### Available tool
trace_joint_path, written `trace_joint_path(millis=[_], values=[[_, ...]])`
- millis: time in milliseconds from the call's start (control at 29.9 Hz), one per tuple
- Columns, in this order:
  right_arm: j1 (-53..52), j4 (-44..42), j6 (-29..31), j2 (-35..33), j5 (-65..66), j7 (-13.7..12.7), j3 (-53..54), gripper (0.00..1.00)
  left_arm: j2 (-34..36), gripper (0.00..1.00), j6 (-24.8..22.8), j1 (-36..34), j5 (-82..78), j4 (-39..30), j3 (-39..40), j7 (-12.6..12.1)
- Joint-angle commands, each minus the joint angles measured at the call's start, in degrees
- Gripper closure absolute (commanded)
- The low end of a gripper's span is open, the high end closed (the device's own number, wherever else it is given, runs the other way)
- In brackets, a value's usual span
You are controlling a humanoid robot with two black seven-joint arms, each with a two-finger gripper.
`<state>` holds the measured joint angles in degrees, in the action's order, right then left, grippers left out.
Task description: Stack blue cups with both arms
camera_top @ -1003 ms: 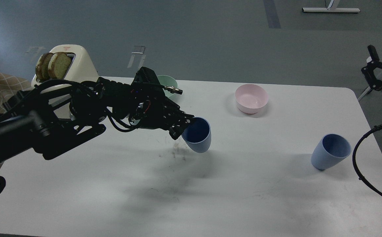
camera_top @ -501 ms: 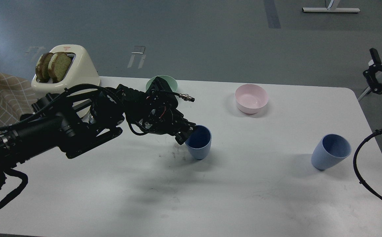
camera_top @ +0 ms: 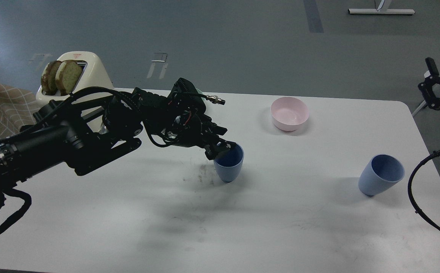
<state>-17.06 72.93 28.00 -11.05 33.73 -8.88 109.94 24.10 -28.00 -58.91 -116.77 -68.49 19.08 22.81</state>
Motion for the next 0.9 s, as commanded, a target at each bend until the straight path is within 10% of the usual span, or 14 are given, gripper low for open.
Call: trace_joint_path(millis=[0, 602, 869], values=[[0.18, 2.47, 0.00, -3.17, 0.63, 0.00, 0.01, 0.00, 2.86, 0.12, 0.00, -3.05, 14.76, 0.11, 5.41, -0.49], [5.89, 9.41, 0.00, -19.35, 31.62, 1.14, -4.63, 0.00, 12.90, 0.02, 2.25, 27.76, 83.79, 0.81, 51.20, -0.58], [8.00, 15.04, 0.00, -27.43, 51.50, 4.83, -17.10, 0.00, 11.32, 0.02, 2.43, 32.80, 94.78, 8.09, 56.32, -0.49]])
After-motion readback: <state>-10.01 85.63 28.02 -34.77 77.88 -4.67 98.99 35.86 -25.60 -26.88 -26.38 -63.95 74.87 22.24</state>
